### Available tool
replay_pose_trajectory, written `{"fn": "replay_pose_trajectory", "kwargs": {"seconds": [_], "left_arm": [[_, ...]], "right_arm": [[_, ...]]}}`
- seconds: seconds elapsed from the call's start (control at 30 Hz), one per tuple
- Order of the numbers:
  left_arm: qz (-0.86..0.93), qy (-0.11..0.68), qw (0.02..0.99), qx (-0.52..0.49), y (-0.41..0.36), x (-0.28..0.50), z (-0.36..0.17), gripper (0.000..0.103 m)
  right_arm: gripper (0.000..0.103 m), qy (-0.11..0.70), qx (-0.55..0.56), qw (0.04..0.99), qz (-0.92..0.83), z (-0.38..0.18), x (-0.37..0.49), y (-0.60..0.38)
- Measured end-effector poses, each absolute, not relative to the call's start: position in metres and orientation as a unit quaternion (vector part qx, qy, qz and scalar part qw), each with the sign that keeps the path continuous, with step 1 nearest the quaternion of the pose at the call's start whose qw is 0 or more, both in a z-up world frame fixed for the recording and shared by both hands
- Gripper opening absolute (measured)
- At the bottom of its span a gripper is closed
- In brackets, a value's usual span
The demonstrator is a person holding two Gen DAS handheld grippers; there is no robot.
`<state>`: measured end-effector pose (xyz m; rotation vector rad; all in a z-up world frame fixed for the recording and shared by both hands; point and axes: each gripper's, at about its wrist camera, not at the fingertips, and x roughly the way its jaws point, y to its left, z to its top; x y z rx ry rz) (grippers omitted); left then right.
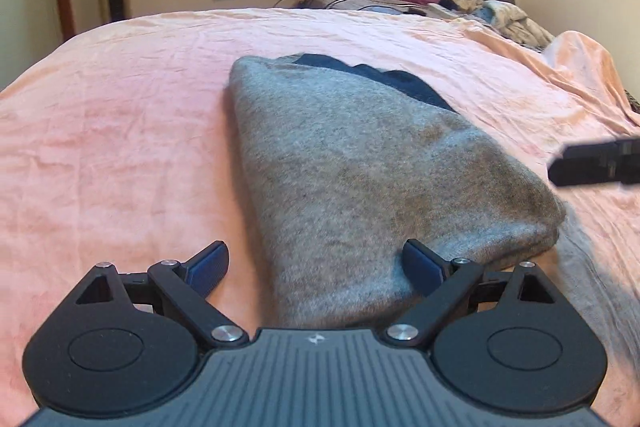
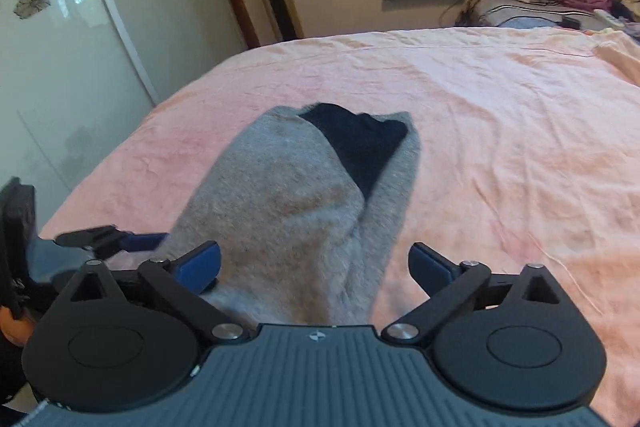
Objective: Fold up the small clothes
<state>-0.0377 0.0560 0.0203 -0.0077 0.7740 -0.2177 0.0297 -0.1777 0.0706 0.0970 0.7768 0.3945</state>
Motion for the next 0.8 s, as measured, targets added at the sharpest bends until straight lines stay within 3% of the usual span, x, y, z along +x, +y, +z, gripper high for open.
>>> {"fn": "replay_pose_trajectory", "kwargs": {"seconds": [0.17, 0.27, 0.5, 0.8], "left_arm": [[-0.056, 0.372, 0.925, -0.055, 0.056, -0.062, 0.023, 0.097], [-0.031, 0.373, 0.924, -0.077, 0.052, -0.077, 0.012, 0.101], [-0.002, 0.355, 0.935, -0.018, 0.031, -0.089, 0.004, 0.103], [-0.003, 0.356, 0.934, -0.017, 0.031, -0.088, 0.004, 0.103]], "right_arm": [[0.103, 0.421, 0.046, 0.901, 0.095, 0.031, 0.005, -0.189], [0.103, 0.398, 0.010, 0.915, 0.065, 0.022, -0.011, -0.169], [0.103, 0.349, -0.026, 0.935, 0.065, 0.009, -0.030, -0.128], [0.103, 0.355, -0.012, 0.933, 0.051, 0.012, -0.032, -0.124]]}}
